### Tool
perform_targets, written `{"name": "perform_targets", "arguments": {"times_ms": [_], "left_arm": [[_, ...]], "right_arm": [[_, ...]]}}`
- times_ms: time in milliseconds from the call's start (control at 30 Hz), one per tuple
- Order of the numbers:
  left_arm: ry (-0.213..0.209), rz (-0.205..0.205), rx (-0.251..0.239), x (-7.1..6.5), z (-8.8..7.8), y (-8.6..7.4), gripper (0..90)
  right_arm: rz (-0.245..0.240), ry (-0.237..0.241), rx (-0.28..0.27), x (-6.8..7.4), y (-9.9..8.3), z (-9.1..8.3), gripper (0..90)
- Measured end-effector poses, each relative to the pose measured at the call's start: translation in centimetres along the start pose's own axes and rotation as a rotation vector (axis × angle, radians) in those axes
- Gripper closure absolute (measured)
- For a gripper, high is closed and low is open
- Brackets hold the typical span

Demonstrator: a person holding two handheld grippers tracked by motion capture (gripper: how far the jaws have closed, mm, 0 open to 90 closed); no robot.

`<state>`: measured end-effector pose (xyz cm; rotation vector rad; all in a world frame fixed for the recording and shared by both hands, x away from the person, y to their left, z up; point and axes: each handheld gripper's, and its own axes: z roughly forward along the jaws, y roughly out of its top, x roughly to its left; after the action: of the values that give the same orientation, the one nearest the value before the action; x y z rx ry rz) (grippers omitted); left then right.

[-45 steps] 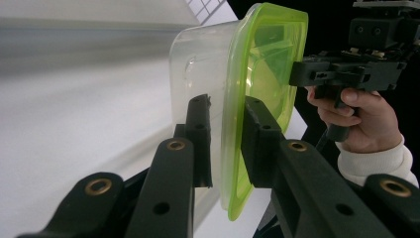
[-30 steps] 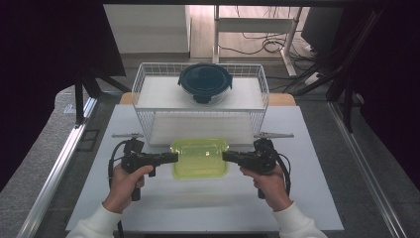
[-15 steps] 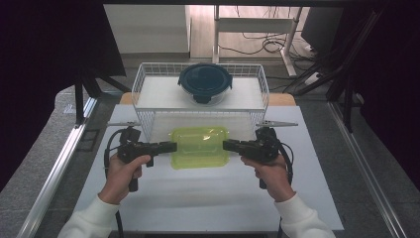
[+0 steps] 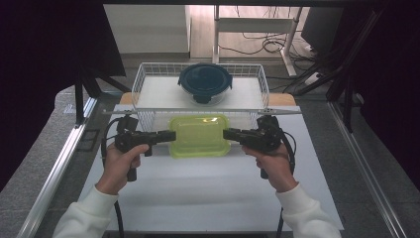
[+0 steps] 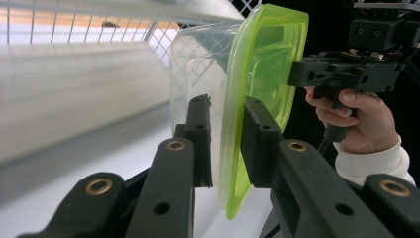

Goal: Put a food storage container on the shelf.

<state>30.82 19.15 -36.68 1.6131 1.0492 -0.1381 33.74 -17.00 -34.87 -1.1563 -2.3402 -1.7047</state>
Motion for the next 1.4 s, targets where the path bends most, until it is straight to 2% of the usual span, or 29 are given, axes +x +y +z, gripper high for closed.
{"name": "perform_targets", "arguments": {"times_ms": [300, 667, 1000, 1400], "left_arm": [[0.004, 0.030, -0.015, -0.5, -0.4, 2.2, 76.2], [0.003, 0.043, -0.032, -0.5, -0.5, 3.9, 76.4], [0.002, 0.080, -0.045, -1.1, -0.7, 6.7, 76.5], [-0.010, 0.063, -0.041, -0.2, -0.5, 10.3, 76.7]], "right_arm": [[-0.023, -0.006, -0.023, 0.3, 2.3, -0.3, 79.7], [-0.037, -0.003, -0.032, 0.2, 4.0, -0.3, 79.7], [-0.060, -0.010, -0.051, 0.4, 6.7, -0.9, 79.7], [-0.053, -0.022, -0.045, -0.2, 10.1, -0.5, 79.6]]}}
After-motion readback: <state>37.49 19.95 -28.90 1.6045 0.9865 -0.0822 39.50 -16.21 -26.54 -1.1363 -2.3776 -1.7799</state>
